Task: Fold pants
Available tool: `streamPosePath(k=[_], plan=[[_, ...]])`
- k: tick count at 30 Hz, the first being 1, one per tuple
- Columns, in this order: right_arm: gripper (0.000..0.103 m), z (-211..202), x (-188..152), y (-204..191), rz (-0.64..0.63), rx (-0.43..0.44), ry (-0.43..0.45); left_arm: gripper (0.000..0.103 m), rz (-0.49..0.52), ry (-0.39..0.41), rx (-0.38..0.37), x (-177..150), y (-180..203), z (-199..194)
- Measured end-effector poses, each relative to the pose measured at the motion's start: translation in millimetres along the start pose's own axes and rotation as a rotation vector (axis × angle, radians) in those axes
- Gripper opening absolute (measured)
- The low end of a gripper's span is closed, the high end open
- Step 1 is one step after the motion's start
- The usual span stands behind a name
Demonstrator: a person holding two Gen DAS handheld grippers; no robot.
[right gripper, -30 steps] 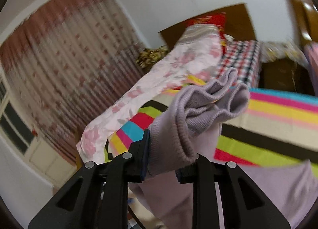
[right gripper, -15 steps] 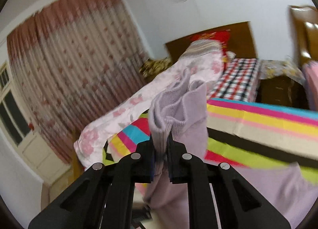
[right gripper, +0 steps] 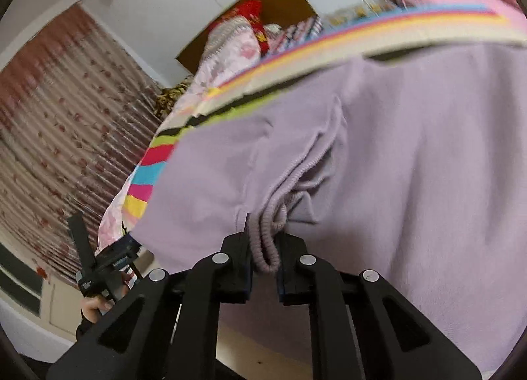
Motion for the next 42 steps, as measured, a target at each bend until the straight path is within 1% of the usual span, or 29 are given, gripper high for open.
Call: streamPosePath(k=[1, 3, 6, 7, 9, 11, 14, 16, 18, 19, 21, 22, 23, 24, 25, 26, 27, 28, 29, 30, 31, 32, 33, 34, 36, 38, 39, 40, 42], plan=[[0.01, -8.4, 4.0, -7.4, -0.02, 0.008, 0.024, 0.102, 0.008, 0.005, 0.013, 0.3, 0.6, -1.7], [0.01, -15.5, 4.2, -12.6, -0.042, -0.007, 0.027, 0.102, 0.036, 0.018, 0.041, 0.9, 2.9, -5.4], [0.01, 3.9, -11.9, 15.9, 0.018, -0.045, -0.041, 0.102, 0.104, 0.039, 0.085, 1.0, 7.2, -9.0], [0.01, 12.9, -20.2, 28.3, 0.061, -0.043, -0.07, 0.102, 0.123, 0.044, 0.094, 1.8, 9.1, -10.6], [0.01, 17.4, -23.6, 36.7, 0.097, -0.015, -0.072, 0.102, 0.149, 0.047, 0.113, 2.1, 10.7, -12.7], [0.01, 11.1, -17.8, 28.3, 0.069, -0.022, -0.06, 0.102, 0.17, 0.043, 0.119, 3.2, 10.1, -13.0], [0.01, 0.5, -13.4, 18.0, 0.027, -0.027, -0.036, 0.102, 0.153, 0.032, 0.11, 3.5, 7.4, -12.8], [0.01, -0.9, -17.1, 21.7, 0.018, -0.049, -0.042, 0.102, 0.161, 0.038, 0.122, 2.7, 8.9, -13.7], [0.01, 11.2, -29.2, 32.9, 0.032, -0.076, -0.077, 0.102, 0.181, 0.051, 0.139, 1.5, 11.9, -15.9], [0.005, 12.2, -32.1, 38.5, 0.043, -0.07, -0.07, 0.102, 0.201, 0.06, 0.154, 1.5, 13.9, -17.4], [0.005, 10.5, -32.6, 39.3, 0.046, -0.055, -0.082, 0.102, 0.251, 0.066, 0.182, 2.3, 16.4, -20.7], [0.01, 9.0, -32.9, 37.6, 0.045, -0.052, -0.095, 0.102, 0.268, 0.064, 0.183, 2.5, 17.1, -23.1], [0.021, 6.7, -32.8, 35.0, 0.038, -0.052, -0.109, 0.102, 0.283, 0.061, 0.177, 2.1, 17.2, -26.7], [0.033, 2.4, -32.7, 32.0, 0.02, -0.061, -0.121, 0.102, 0.309, 0.055, 0.16, 0.7, 16.7, -34.8], [0.057, -5.0, -31.9, 29.7, -0.005, -0.082, -0.12, 0.102, 0.335, 0.05, 0.152, -1.1, 14.9, -42.9], [0.071, -17.0, -28.0, 26.4, -0.04, -0.096, -0.09, 0.102, 0.35, 0.048, 0.143, -2.0, 12.7, -50.2], [0.071, -28.4, -21.4, 21.9, -0.075, -0.104, -0.043, 0.102, 0.35, 0.048, 0.109, -1.5, 10.5, -61.0], [0.071, -41.1, -13.1, 17.5, -0.123, -0.129, 0.011, 0.102, 0.31, 0.06, 0.027, 5.0, 8.4, -78.9], [0.071, -47.9, -3.8, 11.9, -0.177, -0.163, 0.048, 0.102, 0.266, 0.088, -0.018, 16.3, 5.1, -93.7], [0.071, -49.7, 2.9, 7.7, -0.22, -0.188, 0.066, 0.102, 0.225, 0.13, -0.032, 32.2, 1.8, -107.7], [0.071, -46.7, 10.6, 0.5, -0.264, -0.206, 0.078, 0.102, 0.183, 0.19, -0.041, 55.5, 2.5, -122.7], [0.071, -40.9, 15.9, -5.4, -0.289, -0.21, 0.076, 0.102, 0.159, 0.241, -0.079, 77.3, 11.4, -131.8], [0.071, -29.2, 21.5, -16.3, -0.326, -0.208, 0.067, 0.102, 0.15, 0.261, -0.123, 91.2, 22.3, -133.5], [0.071, -13.0, 24.8, -27.8, -0.373, -0.2, 0.048, 0.102, 0.136, 0.256, -0.204, 109.5, 44.3, -125.8], [0.071, 13.4, 25.0, -38.5, -0.431, -0.219, 0.001, 0.102, 0.132, 0.185, -0.283, 125.8, 81.7, -94.7], [0.071, 41.3, 19.4, -41.7, -0.49, -0.254, -0.06, 0.102, 0.18, 0.111, -0.332, 129.2, 127.1, -47.5], [0.071, 47.1, 12.9, -42.0, -0.506, -0.273, -0.086, 0.102, 0.202, 0.089, -0.334, 126.2, 138.3, -31.0], [0.071, 53.9, 6.2, -36.2, -0.516, -0.288, -0.118, 0.102, 0.23, 0.043, -0.3, 117.1, 147.9, -3.2], [0.075, 61.6, -6.5, -16.9, -0.493, -0.306, -0.171, 0.102, 0.248, -0.025, -0.254, 99.1, 149.5, 32.7]])
Point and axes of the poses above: each gripper's, at about its wrist camera, not at the fingertips, and z roughly the way its jaws point, y to its right, x to its top, the point moved 10 cm from there along z, roughly the way its jaws point, and after that the axes turned 1 degree about x, right-handed, at the moved point
